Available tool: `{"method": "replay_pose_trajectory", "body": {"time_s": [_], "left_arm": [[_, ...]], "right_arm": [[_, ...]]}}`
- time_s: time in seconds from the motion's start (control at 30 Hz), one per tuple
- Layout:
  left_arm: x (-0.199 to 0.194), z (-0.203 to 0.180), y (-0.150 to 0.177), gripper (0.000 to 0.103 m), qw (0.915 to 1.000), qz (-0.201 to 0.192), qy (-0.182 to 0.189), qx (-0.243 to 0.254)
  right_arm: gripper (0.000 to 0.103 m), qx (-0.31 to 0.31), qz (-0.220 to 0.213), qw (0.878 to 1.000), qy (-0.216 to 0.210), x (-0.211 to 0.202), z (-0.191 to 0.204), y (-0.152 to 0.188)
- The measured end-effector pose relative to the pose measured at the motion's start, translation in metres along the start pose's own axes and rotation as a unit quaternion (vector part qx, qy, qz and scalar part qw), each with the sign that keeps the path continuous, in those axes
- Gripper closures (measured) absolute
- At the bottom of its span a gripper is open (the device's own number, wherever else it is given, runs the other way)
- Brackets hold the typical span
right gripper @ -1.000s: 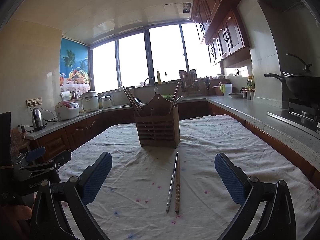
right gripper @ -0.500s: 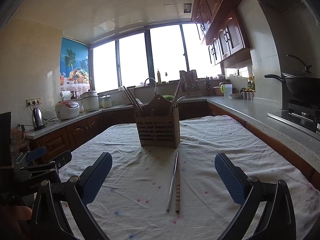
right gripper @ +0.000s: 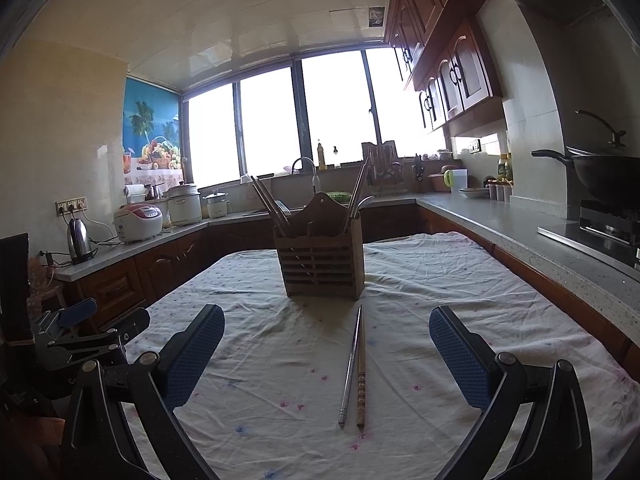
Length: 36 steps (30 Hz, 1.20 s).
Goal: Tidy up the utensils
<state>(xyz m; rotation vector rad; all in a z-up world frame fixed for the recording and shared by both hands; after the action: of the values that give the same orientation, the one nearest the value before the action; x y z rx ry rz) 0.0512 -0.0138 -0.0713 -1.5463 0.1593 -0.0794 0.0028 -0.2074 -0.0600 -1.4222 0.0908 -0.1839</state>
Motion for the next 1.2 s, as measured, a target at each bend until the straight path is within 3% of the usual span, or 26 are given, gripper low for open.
{"method": "replay_pose_trajectory", "body": {"time_s": [1.2], "left_arm": [[0.0006, -0.0099, -0.0036, 0.001, 1.0, 0.006, 0.006, 0.001]], "right_arm": [[0.0, 0.005, -0.008, 1.0, -0.008, 0.0002, 0.0048, -0.0062]]}}
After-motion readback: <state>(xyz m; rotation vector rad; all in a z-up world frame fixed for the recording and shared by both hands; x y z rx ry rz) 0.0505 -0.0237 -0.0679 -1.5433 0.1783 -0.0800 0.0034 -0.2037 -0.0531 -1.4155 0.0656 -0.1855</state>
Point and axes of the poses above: each gripper's, at about its wrist camera, not at the fingertips, and x roughly the way its jaws point, z to its left, y to its underside, the point moved 5 cm from there along x, roughly the way its jaws point, and after that the axes turned 15 degrees about -z, right-handed, at the moved point
